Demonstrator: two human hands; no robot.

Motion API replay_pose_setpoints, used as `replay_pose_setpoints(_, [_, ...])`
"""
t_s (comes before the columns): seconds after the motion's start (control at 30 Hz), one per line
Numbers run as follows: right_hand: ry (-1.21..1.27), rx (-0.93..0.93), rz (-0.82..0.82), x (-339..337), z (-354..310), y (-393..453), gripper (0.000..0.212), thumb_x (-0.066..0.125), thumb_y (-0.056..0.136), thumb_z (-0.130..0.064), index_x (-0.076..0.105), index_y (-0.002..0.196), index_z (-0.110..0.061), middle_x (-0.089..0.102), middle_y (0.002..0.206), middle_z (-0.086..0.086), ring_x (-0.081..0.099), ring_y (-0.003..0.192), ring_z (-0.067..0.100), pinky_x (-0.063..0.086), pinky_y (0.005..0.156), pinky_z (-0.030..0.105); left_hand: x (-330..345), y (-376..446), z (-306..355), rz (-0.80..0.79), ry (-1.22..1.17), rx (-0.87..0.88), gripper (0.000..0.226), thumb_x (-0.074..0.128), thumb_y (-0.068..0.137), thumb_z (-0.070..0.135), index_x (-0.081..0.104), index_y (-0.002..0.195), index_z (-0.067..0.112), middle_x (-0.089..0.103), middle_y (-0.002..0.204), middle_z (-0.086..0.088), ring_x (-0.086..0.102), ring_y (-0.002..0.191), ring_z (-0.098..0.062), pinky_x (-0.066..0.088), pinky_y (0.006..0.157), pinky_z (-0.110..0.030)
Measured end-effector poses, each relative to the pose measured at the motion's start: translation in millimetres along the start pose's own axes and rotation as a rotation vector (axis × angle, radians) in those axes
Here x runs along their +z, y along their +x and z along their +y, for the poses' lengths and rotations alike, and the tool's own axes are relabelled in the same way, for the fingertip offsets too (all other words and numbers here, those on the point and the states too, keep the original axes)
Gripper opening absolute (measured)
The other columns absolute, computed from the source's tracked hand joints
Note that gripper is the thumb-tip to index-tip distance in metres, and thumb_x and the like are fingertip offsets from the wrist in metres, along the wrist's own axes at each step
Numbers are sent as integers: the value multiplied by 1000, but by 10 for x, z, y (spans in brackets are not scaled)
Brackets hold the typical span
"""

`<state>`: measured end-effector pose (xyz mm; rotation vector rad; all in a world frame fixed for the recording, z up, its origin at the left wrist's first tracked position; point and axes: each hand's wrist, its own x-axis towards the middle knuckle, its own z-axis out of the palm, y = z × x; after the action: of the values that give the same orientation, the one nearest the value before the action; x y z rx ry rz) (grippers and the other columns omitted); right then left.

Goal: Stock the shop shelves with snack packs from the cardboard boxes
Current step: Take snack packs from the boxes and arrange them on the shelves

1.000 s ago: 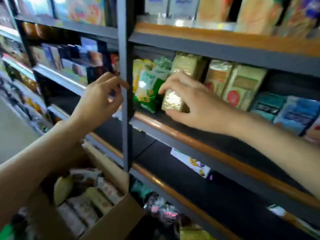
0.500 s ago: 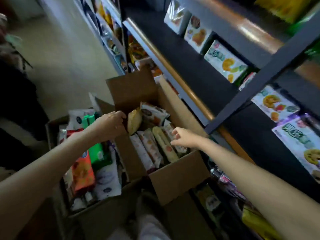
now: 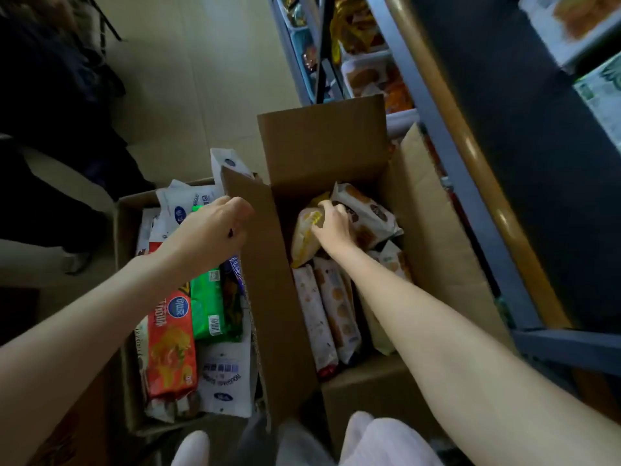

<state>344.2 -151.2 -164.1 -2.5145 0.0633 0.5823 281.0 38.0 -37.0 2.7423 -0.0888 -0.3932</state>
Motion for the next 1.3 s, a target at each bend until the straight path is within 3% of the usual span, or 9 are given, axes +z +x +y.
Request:
replay_pose_setpoints(0.17, [-99,-14,113,-5,54,57,30,38,94,-5,62,111,-2,61,108,17,58,99,33,45,73,35,6,-51,-47,35,-21,19,29,53,89,8,56,118,12,58,113,-3,59,100,-19,40,79,-23])
replay_pose_setpoints(0.37, [54,-219,188,-971,68,-436,17,55,85,-4,70,90,-10,70,90,12,64,85,26,45,67,26,-279,-58,263,13,-40,117,35,48,89,5,53,123,10,55,116,-8,56,106,-25,43,83,-30])
replay_pose_setpoints(0.43, [71,-303,127,-1489,-10,-765,13,59,85,-4,70,88,-10,70,88,9,63,80,17,43,64,15,-433,-56,453,18,-25,185,44,50,87,6,46,131,12,50,127,-8,50,114,-27,39,91,-32])
replay_pose_setpoints(0.63, [167,-402,-1,-2713,-583,-2160,8,61,88,-5,67,88,-10,64,78,-3,60,71,1,49,70,18,-994,-410,1181,-61,206,575,100,71,75,39,2,147,36,7,156,13,11,140,-23,19,110,-48])
replay_pose_setpoints(0.73, [185,-414,-57,-2965,-847,-2923,7,60,88,-7,66,90,-8,66,83,-1,62,79,2,50,72,16,-1237,-791,1561,-79,276,708,109,75,70,44,-2,146,37,16,154,8,9,139,-23,12,111,-46])
replay_pose_setpoints(0.8, [163,-408,-11,-3026,-944,-3320,9,59,88,-3,66,90,-10,66,85,1,63,82,6,51,76,19,-1340,-1057,1760,-104,265,762,103,76,66,49,12,145,34,30,146,6,21,134,-23,19,110,-45])
replay_pose_setpoints(1.0, [560,-253,551,-3305,-887,-4258,16,48,95,0,59,95,-12,64,94,10,68,72,13,56,79,29,-1509,-1486,2015,-241,-460,563,75,86,51,47,57,114,18,63,104,10,60,98,-11,48,91,-29])
replay_pose_setpoints(1.13, [592,-75,555,-3359,-765,-4729,17,50,97,-15,57,109,-6,64,107,16,66,83,22,55,77,29,-1696,-1649,2131,-413,-915,376,53,80,62,39,64,107,15,70,105,-1,64,101,-20,47,94,-38])
replay_pose_setpoints(1.3, [580,-18,530,-3208,-786,-4935,36,58,92,-25,50,123,-9,59,118,10,66,91,21,56,74,25,-1912,-1919,2464,-448,-1016,363,44,77,65,39,64,100,15,69,102,-3,63,98,-21,48,95,-42])
